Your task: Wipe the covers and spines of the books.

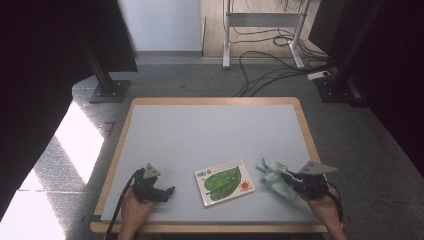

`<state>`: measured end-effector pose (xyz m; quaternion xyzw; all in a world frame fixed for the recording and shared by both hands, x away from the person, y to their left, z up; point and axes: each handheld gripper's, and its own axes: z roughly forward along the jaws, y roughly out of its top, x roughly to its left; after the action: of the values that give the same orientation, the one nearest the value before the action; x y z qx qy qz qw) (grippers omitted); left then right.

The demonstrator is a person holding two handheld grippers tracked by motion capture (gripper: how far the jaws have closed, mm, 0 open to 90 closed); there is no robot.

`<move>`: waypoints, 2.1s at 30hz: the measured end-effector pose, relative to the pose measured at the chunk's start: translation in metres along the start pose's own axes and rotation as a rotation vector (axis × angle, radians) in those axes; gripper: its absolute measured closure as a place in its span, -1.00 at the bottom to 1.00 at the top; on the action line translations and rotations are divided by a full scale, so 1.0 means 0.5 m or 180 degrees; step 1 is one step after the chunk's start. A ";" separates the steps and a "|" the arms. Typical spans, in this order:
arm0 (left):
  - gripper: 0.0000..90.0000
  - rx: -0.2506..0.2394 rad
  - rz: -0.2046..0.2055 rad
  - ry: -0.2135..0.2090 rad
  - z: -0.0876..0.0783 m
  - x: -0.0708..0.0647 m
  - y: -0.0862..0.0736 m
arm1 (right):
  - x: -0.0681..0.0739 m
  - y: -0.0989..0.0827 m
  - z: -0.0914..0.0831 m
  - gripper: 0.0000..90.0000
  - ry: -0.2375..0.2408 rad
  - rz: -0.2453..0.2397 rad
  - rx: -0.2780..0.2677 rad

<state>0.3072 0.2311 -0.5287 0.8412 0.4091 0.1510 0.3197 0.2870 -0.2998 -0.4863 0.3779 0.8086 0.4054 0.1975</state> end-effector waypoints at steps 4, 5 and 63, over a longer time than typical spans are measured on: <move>-1.00 -0.0001 -0.0002 -0.0005 0.000 0.000 0.000 | -0.018 -0.016 -0.019 0.75 -0.0095 0.0081 -0.0003; -1.00 0.0000 -0.0001 -0.0003 0.000 0.000 0.000 | -0.021 -0.021 -0.021 0.75 -0.0111 0.0092 0.0006; -0.99 -0.0007 0.0625 -0.0624 0.048 -0.122 0.056 | 0.138 0.028 0.183 -0.72 0.0762 -0.0238 0.0169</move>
<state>0.2982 0.1606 -0.5278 0.8876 0.2913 0.0991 0.3428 0.3066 -0.1951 -0.5303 0.3015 0.8504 0.4184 0.1044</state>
